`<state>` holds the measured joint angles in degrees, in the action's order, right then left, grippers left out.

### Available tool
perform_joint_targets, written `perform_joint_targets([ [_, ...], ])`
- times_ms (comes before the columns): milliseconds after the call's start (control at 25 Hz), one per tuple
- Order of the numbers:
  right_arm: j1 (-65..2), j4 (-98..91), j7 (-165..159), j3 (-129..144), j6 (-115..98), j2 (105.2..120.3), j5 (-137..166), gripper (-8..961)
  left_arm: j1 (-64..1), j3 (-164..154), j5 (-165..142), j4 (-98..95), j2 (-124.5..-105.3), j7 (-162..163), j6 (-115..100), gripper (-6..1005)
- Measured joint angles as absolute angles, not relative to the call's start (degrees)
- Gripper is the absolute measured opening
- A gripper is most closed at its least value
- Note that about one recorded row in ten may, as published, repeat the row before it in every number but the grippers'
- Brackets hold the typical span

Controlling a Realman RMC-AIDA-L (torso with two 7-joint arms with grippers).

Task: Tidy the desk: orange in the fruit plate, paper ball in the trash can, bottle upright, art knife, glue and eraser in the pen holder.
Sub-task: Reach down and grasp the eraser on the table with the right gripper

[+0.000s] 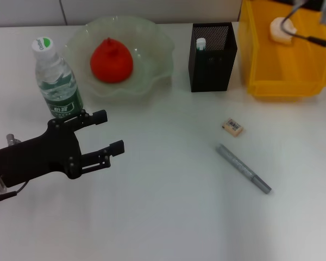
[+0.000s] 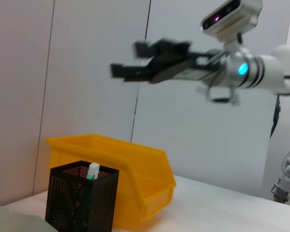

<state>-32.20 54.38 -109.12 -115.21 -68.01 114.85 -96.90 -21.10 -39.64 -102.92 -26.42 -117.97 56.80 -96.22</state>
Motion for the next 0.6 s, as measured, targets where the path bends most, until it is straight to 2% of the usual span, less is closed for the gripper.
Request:
perform_joint_targets([
  [80,-33.3,57.87,-119.44,-118.68,-76.35,113.13,-92.3,809,-21.1,-39.63,-102.92,-26.43,-117.86,57.01,-96.24,787],
  [360,-40.74,62.46,-136.29,-126.03,-92.83,111.33,-75.36,809,-21.1,-39.15,-102.92,-26.42,-117.78,57.11,-96.21,785],
  [480,-44.2,64.02,-142.14,-125.72,-97.53,110.91,-66.03,809,-21.09,-39.14,-102.92,-26.37,-117.77,57.13,-95.9,785],
  [600,-47.91,64.25,-145.91,-125.67,-99.86,111.39,-55.76,808,-21.1,-39.12,-102.92,-26.37,-117.78,57.13,-95.78,785],
])
